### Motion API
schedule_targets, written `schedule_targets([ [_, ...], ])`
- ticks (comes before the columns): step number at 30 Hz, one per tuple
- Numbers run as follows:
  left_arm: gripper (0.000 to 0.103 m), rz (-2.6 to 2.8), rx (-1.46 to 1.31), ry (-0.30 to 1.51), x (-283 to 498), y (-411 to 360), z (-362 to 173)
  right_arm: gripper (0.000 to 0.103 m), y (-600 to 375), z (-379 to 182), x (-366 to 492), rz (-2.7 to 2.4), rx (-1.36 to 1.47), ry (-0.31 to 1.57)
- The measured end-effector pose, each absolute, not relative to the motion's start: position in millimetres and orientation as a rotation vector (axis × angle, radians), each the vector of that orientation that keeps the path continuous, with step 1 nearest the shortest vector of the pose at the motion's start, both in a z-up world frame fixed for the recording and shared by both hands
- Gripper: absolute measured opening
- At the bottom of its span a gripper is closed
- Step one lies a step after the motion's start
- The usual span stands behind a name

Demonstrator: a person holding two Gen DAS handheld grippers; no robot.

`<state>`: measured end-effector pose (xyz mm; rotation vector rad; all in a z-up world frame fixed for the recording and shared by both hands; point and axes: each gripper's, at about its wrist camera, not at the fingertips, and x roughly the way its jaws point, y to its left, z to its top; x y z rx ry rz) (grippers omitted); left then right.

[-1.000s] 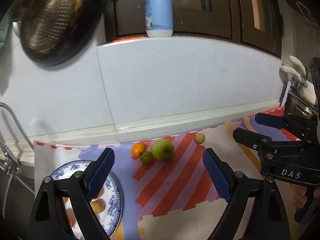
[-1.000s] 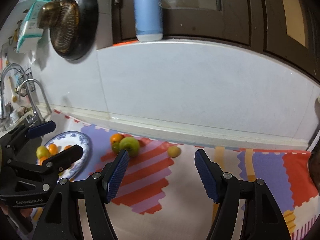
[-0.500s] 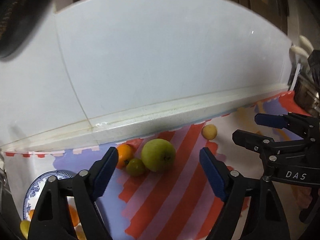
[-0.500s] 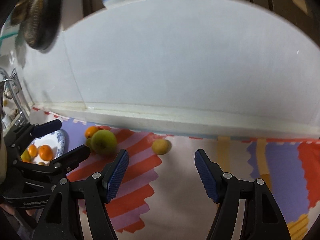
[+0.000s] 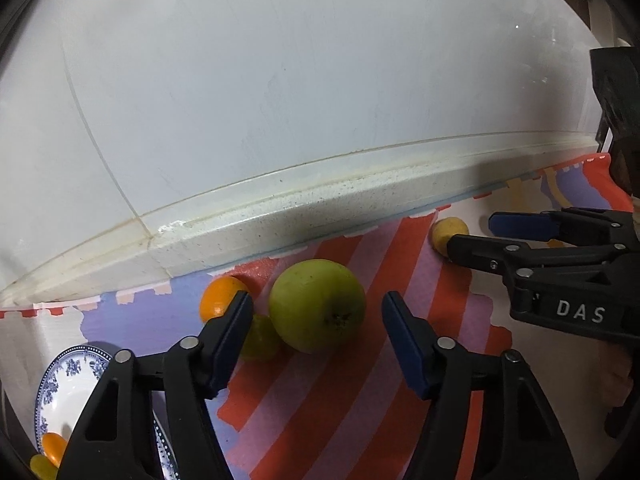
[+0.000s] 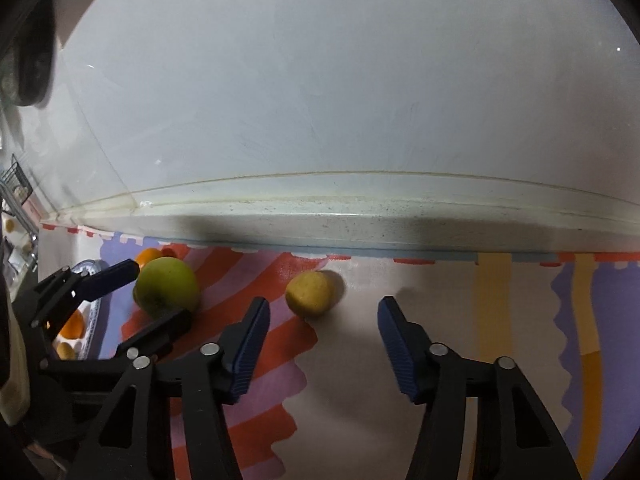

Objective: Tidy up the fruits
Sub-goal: 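Grasp the green apple with the left tool while the right tool grasps a small yellow fruit, then carry the apple with the left tool while the right tool carries the yellow fruit over the plate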

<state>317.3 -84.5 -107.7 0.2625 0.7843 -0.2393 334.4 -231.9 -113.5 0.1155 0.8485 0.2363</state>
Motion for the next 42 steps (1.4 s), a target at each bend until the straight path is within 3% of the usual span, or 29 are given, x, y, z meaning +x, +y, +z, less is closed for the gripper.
schedule_targets([
  [9, 0.051, -0.242, 0.268, 0.788, 327, -94, -115, 0.042, -226, -121, 343, 0.251, 0.096, 0.864],
  [14, 0.05, -0.249, 0.24, 0.789, 328, -91, -115, 0.03, -220, -121, 343, 0.262, 0.076, 0.86],
  [42, 0.05, -0.276, 0.112, 0.67, 272, -61, -46, 0.03, -206, -63, 281, 0.303, 0.041, 0.723],
])
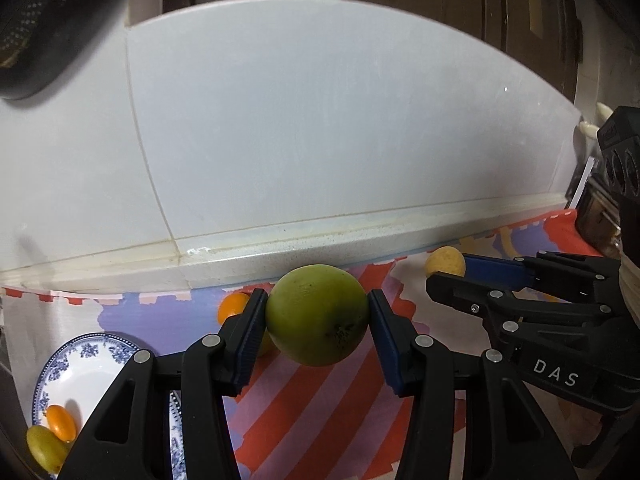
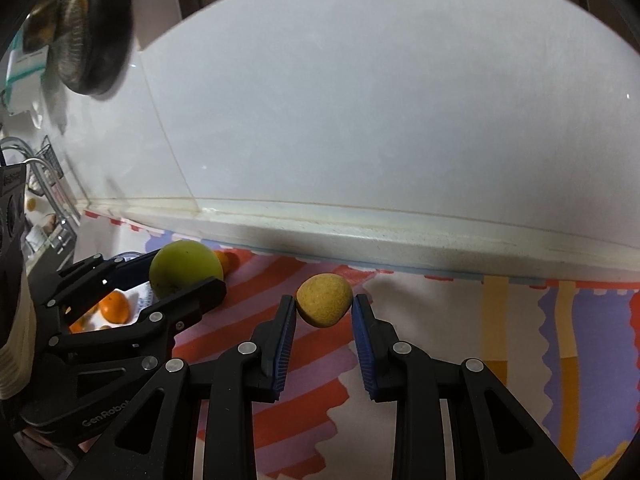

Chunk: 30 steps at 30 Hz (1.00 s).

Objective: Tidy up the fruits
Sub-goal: 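Carry the apple with the left tool while the right tool carries the yellow fruit over the plate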

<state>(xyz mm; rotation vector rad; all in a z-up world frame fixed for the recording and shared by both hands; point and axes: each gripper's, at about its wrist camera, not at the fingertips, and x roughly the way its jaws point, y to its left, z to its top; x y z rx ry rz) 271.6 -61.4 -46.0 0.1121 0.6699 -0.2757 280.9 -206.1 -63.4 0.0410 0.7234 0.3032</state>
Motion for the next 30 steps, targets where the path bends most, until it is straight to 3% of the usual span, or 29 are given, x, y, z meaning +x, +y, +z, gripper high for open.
schedule_targets([
  [30, 0.05, -0.126, 0.02, 0.528, 186, 26, 20, 0.03, -127, 2, 223, 0.462, -0.038, 0.598],
])
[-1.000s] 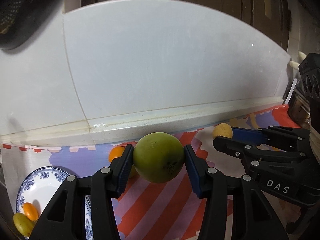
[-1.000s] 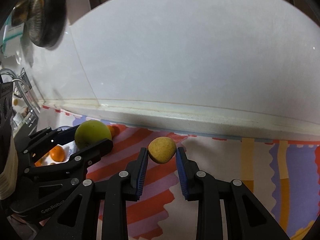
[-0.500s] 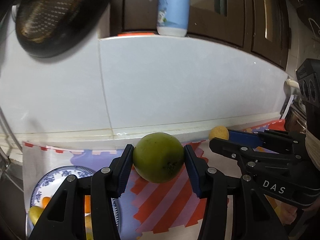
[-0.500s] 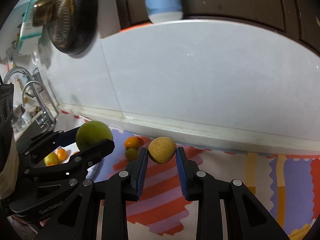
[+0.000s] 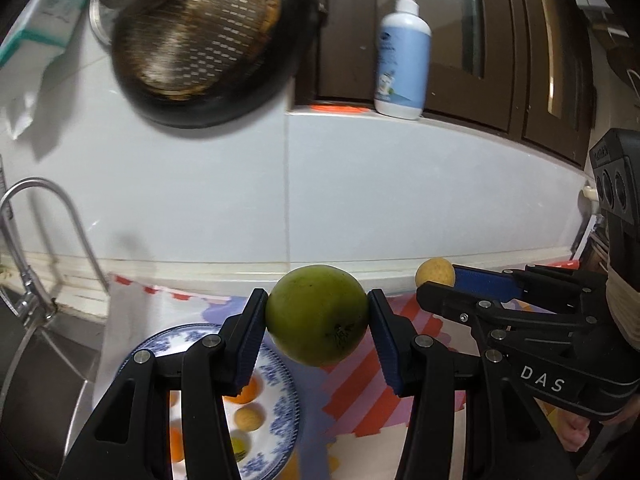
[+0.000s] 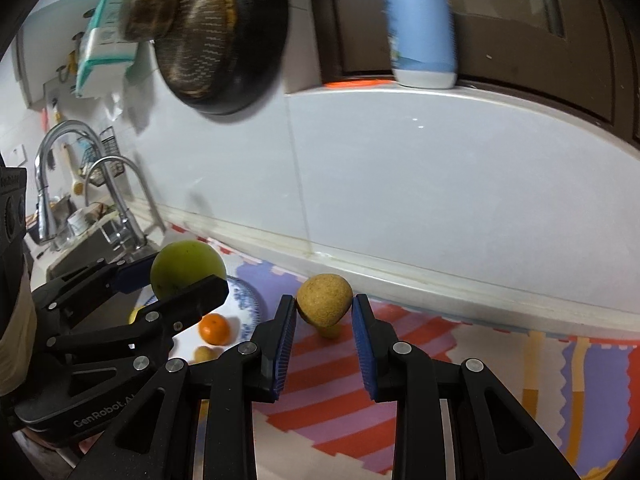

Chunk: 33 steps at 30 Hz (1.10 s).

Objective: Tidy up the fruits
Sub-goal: 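Carry the apple with the left tool while the right tool carries the yellow fruit over the plate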

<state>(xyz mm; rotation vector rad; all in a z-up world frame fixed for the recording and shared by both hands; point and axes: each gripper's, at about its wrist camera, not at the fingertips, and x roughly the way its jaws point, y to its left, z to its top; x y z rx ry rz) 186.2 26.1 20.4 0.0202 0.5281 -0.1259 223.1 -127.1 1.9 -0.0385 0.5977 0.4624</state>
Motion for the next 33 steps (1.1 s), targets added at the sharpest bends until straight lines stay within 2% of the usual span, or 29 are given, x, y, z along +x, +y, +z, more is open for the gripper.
schedule_targets([
  [16, 0.05, -0.019, 0.014, 0.542, 144, 84, 20, 0.03, -54, 6, 197, 0.583, -0.109, 0.603],
  [33, 0.05, 0.022, -0.013, 0.667, 160, 121, -34, 0.03, -7, -49, 222, 0.649, -0.188, 0.742],
])
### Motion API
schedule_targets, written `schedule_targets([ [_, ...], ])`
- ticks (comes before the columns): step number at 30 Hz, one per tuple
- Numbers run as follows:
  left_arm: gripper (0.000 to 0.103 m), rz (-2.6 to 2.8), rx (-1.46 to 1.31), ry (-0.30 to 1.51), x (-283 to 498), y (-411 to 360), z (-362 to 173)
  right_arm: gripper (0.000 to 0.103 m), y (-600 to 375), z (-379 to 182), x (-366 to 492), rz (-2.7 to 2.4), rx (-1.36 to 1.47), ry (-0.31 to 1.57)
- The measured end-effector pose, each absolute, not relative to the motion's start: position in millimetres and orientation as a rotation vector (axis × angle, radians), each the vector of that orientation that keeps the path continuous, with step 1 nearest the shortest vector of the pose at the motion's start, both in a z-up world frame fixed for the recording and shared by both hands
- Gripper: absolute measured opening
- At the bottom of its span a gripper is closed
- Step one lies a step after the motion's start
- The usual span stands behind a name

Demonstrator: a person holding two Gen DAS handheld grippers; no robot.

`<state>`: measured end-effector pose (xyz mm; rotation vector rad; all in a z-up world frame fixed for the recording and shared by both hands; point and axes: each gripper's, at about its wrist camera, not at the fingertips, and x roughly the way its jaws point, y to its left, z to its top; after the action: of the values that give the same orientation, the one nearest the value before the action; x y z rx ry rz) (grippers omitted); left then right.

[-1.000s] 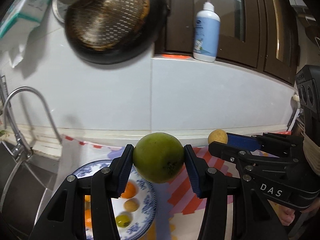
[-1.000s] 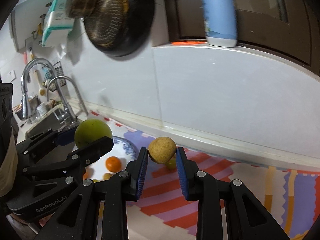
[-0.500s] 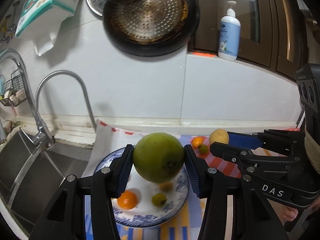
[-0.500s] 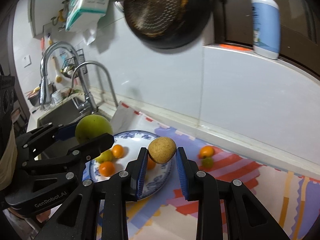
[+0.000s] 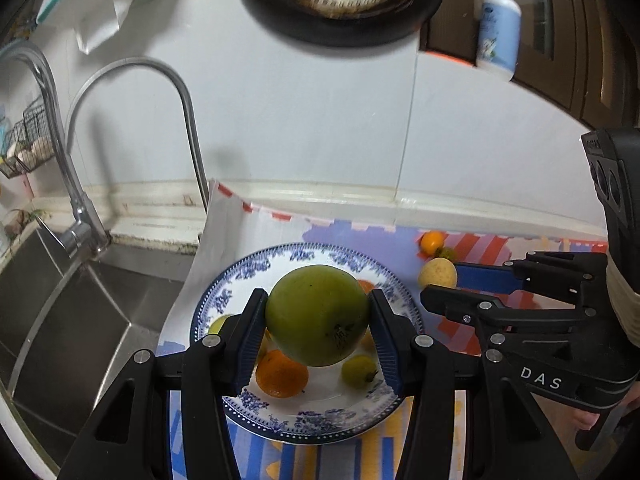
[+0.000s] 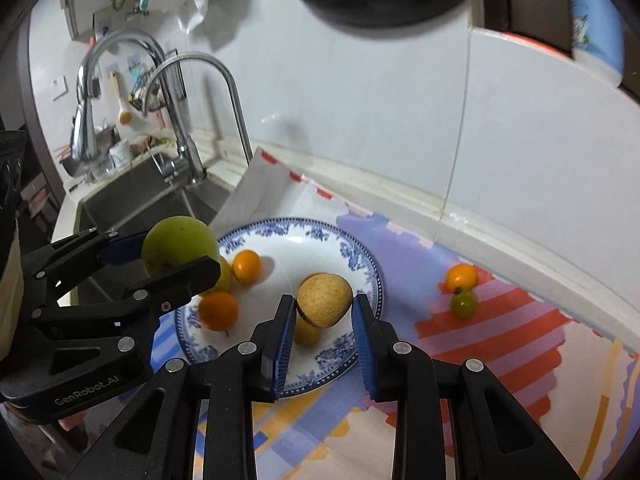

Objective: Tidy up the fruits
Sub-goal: 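Carry the apple with the left tool while the right tool carries the yellow fruit over the plate, then open the left tool onto the plate while the right tool releases the yellow fruit there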

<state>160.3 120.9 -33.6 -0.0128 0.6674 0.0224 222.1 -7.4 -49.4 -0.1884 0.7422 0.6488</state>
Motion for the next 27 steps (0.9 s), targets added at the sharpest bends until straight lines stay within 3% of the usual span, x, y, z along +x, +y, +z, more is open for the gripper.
schedule_targets([
  [13, 0.05, 0.017, -0.022, 0.759, 193, 127, -73, 0.03, 2, -94, 254, 0.662, -0.196, 0.849],
  [27, 0.05, 0.011, -0.024, 0.792, 204, 126, -83, 0.03, 6, -106, 262, 0.676, -0.184, 0.881],
])
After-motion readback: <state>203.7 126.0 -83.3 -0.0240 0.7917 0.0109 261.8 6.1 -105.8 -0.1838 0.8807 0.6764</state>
